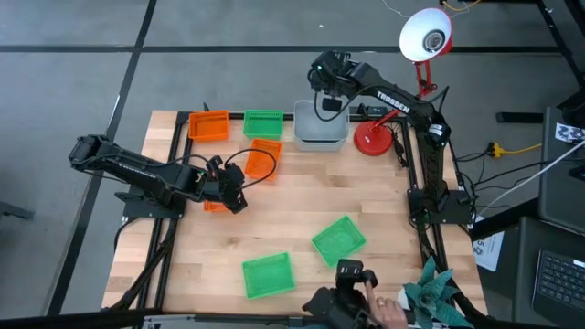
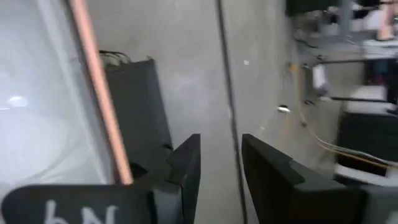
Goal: Stack baskets by color
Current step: Stack the bottom gray bin on top of the top gray bins
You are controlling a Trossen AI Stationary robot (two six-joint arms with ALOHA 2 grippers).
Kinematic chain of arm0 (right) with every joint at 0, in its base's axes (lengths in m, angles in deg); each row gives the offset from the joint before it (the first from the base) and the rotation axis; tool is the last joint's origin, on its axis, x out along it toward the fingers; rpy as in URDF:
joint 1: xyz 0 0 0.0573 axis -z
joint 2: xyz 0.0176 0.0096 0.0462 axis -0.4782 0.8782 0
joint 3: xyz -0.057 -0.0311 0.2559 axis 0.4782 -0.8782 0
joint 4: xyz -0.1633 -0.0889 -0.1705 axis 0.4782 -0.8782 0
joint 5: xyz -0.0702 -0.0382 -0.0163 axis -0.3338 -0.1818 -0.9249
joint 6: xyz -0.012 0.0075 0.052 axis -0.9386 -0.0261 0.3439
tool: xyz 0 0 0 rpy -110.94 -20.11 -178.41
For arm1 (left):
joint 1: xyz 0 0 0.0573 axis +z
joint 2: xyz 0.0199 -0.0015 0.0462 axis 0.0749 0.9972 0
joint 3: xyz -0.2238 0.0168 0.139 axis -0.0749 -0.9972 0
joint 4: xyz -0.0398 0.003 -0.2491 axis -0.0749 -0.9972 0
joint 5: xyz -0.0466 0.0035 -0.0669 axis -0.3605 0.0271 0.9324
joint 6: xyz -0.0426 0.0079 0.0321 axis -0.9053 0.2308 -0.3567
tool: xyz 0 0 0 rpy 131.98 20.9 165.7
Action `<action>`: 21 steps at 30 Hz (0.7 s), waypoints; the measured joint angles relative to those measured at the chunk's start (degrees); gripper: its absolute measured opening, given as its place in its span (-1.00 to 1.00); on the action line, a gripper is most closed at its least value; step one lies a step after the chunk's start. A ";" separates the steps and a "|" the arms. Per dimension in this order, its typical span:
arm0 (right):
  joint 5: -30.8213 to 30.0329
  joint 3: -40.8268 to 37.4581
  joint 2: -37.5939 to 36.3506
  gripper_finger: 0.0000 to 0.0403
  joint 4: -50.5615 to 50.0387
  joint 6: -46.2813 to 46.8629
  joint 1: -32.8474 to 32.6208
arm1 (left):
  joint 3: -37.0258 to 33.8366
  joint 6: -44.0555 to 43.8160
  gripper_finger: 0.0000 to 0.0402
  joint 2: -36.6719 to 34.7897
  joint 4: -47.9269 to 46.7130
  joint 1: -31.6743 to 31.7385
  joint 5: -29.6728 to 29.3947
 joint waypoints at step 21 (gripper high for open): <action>1.63 -20.07 -0.03 -0.42 31.40 -2.66 -0.13 | 0.00 -0.03 -0.74 0.00 -0.02 0.00 0.00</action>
